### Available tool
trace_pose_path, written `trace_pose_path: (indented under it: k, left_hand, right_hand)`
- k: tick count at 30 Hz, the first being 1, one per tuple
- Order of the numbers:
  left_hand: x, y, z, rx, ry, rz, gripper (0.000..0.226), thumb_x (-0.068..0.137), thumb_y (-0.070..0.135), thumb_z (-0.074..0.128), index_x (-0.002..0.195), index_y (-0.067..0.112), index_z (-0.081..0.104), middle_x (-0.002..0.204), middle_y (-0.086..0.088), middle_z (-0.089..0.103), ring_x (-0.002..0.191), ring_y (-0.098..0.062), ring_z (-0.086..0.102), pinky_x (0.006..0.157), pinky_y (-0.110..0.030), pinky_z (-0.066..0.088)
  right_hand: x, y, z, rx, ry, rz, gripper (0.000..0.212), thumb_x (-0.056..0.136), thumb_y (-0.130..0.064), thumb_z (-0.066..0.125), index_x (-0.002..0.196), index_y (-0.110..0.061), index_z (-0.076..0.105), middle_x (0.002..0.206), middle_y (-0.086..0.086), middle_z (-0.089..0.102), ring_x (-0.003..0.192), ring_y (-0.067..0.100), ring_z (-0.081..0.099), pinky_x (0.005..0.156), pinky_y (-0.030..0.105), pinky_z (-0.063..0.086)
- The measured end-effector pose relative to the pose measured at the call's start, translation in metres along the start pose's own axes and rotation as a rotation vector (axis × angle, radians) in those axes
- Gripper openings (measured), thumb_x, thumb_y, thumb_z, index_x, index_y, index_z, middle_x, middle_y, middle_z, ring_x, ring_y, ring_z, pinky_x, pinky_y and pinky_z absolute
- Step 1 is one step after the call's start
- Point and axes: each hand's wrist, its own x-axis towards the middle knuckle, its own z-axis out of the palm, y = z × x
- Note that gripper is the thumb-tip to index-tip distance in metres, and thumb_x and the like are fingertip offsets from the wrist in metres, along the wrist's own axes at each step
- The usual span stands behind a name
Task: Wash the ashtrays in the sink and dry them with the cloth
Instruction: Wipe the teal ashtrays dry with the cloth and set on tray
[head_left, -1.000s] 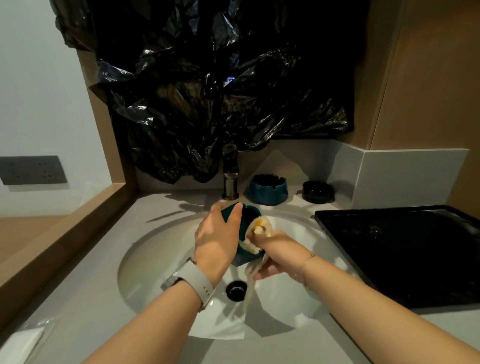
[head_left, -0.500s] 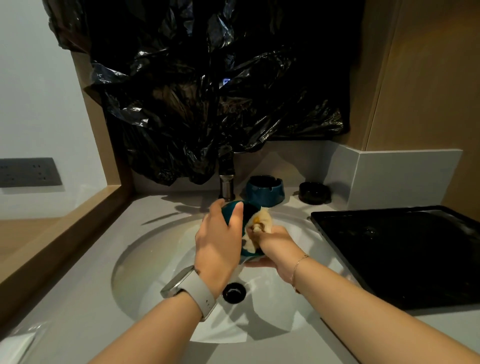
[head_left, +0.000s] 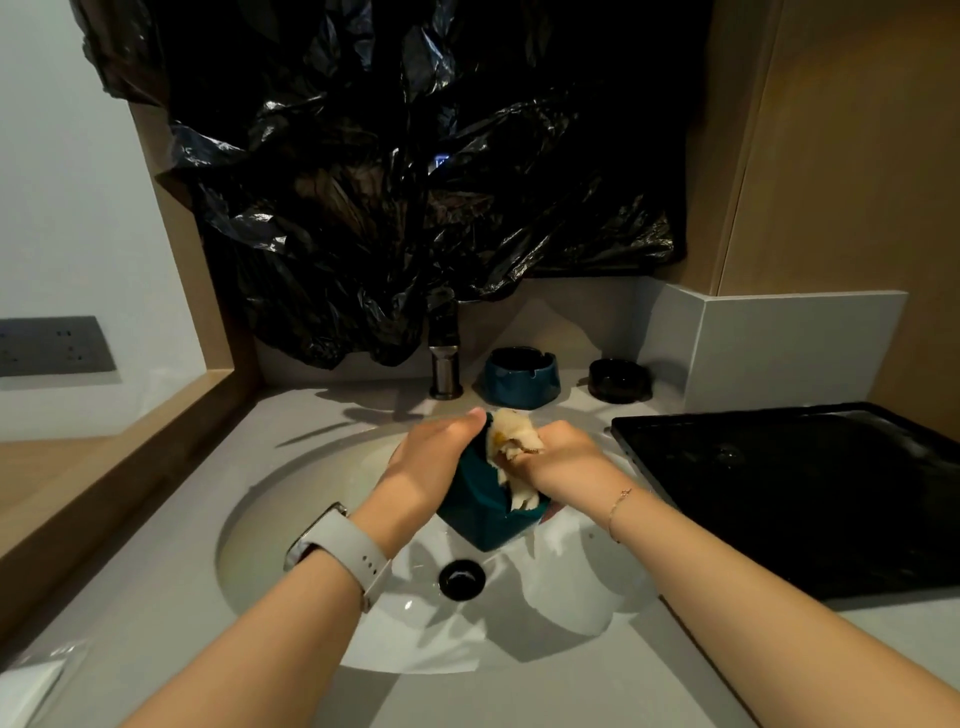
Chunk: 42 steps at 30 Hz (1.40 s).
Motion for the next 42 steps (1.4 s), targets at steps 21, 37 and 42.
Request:
trace_pose_path:
  k: [21, 37, 42]
  left_hand:
    - [-0.02, 0.016, -0.021, 1.081, -0.396, 0.723, 0.04, 0.079, 0.061, 0.069, 0.11, 0.036, 0.067, 0.141, 0.019, 0.042, 0.136, 0.001, 0.024, 0.116, -0.033, 0.013]
    - [-0.027, 0.002, -0.002, 0.584, -0.346, 0.57, 0.022, 0.082, 0.043, 0.067, 0.072, 0.031, 0.052, 0.064, 0.015, 0.052, 0.059, -0.001, 0.047, 0.056, -0.016, 0.035]
    - [-0.019, -0.015, -0.013, 0.265, -0.253, 0.166, 0.026, 0.096, 0.035, 0.061, 0.079, 0.015, 0.058, 0.066, 0.005, 0.059, 0.06, -0.011, 0.054, 0.06, -0.023, 0.041]
  right_hand:
    - [0.002, 0.006, -0.029, -0.202, -0.11, -0.002, 0.026, 0.088, -0.015, 0.06, 0.112, -0.005, 0.059, 0.105, 0.022, 0.067, 0.088, 0.037, 0.071, 0.076, 0.049, 0.059]
    - [0.023, 0.013, -0.03, 0.71, 0.102, -0.054, 0.048, 0.094, -0.031, 0.058, 0.13, -0.009, 0.036, 0.122, 0.017, 0.057, 0.107, 0.033, 0.06, 0.09, 0.05, 0.053]
    - [0.017, 0.013, -0.038, 0.615, 0.254, -0.215, 0.028, 0.094, -0.015, 0.059, 0.114, -0.017, 0.04, 0.106, 0.009, 0.053, 0.094, 0.024, 0.057, 0.079, 0.035, 0.052]
